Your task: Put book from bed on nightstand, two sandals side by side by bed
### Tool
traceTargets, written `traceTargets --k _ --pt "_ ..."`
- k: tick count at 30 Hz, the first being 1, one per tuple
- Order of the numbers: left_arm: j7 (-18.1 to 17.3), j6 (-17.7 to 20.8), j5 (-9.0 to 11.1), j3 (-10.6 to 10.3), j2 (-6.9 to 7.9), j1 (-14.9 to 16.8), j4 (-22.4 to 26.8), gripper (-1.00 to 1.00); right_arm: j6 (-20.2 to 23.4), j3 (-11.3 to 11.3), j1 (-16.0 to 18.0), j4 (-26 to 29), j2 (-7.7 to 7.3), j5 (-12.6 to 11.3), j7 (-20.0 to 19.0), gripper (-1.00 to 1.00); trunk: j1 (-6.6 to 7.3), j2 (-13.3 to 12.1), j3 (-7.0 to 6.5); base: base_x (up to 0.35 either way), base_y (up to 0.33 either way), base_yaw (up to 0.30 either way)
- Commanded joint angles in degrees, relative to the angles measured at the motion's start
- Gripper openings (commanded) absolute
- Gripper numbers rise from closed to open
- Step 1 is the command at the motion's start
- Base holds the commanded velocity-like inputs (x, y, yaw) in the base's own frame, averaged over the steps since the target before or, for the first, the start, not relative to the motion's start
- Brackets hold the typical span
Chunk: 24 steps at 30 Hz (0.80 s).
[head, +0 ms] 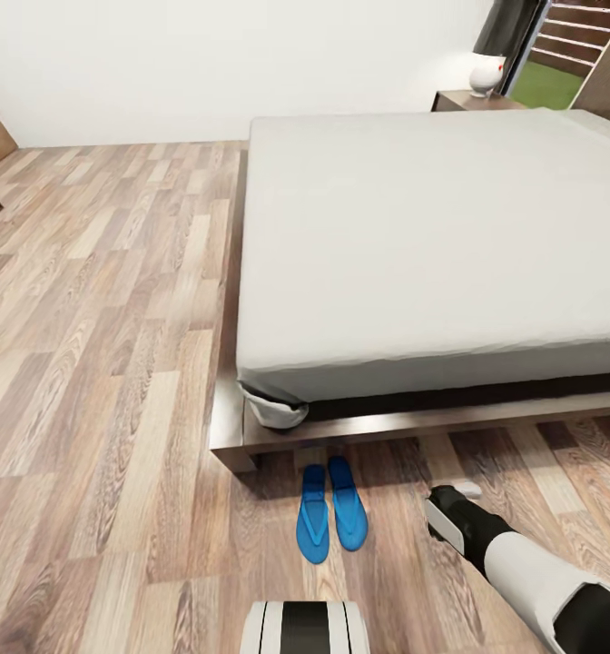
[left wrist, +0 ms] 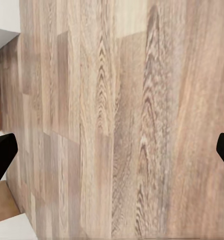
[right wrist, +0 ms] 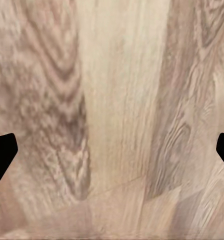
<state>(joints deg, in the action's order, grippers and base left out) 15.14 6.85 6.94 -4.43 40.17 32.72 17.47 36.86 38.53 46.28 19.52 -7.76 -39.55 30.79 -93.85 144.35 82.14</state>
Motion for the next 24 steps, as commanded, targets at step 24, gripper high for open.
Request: traceTargets --k 24 --pt "-13.26 -4.83 6.22 -0.35 -0.01 0.0 -7.48 1.0 -0.51 0.41 -6.08 -2.32 -6.15 -0.52 -11.63 1.0 0.63 -0.31 -5.29 0.0 0.0 0.0"
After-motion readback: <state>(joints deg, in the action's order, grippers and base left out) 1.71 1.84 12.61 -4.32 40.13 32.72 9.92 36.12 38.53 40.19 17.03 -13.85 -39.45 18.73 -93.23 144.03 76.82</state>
